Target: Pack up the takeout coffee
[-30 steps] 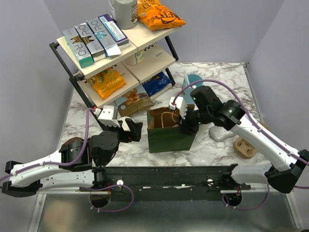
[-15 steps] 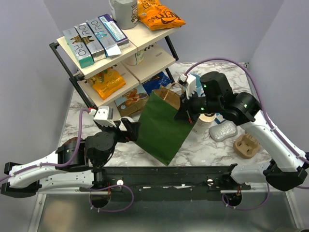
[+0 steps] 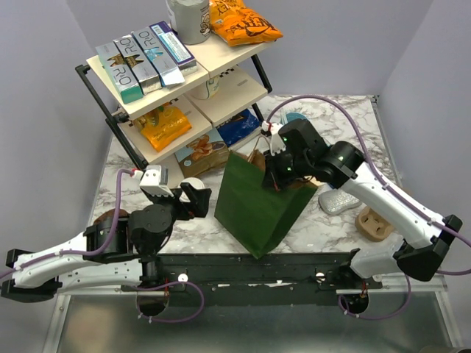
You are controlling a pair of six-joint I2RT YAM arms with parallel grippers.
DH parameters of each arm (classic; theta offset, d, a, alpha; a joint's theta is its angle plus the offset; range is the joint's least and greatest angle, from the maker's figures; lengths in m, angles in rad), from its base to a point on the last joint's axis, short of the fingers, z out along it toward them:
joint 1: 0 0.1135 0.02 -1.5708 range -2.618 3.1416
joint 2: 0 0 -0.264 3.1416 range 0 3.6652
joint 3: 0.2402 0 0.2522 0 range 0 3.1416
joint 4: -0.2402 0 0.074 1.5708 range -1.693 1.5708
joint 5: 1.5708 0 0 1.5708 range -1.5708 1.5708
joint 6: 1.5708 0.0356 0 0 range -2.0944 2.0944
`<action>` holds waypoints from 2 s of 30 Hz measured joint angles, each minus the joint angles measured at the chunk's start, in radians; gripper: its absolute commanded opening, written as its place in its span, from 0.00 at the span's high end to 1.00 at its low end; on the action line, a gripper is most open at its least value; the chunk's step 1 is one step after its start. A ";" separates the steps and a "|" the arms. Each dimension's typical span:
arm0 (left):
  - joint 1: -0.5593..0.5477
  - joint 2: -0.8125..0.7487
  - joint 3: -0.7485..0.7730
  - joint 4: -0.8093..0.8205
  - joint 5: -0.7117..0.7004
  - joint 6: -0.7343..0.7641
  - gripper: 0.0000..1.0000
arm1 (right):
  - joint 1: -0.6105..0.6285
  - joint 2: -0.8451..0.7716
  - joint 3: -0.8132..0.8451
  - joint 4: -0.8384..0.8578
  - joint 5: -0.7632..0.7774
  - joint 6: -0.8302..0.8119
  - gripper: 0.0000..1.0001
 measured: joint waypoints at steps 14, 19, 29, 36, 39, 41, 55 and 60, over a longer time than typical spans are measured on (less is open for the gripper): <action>0.000 -0.037 -0.022 0.008 0.013 -0.012 0.01 | 0.025 -0.181 -0.065 0.133 0.040 0.119 0.99; 0.000 -0.037 -0.023 0.007 0.016 -0.020 0.01 | 0.025 -0.098 -0.129 0.126 0.079 0.115 0.99; 0.000 -0.052 -0.027 0.004 0.027 -0.039 0.01 | 0.110 -0.087 0.025 0.100 0.093 -0.086 0.99; 0.000 -0.074 -0.027 0.003 0.027 -0.038 0.01 | 0.246 -0.105 0.057 0.085 0.114 -0.359 0.98; 0.000 -0.078 -0.026 -0.003 0.027 -0.038 0.01 | 0.277 -0.091 0.027 0.067 0.126 -0.413 0.87; 0.000 -0.078 -0.026 -0.005 0.027 -0.038 0.01 | 0.280 -0.069 0.000 0.051 0.154 -0.426 0.85; 0.000 -0.074 -0.026 -0.017 0.026 -0.042 0.01 | 0.283 -0.203 -0.125 0.144 0.242 -0.607 0.95; 0.000 -0.074 -0.026 -0.017 0.021 -0.041 0.01 | 0.298 -0.269 -0.110 0.188 0.194 -0.758 0.89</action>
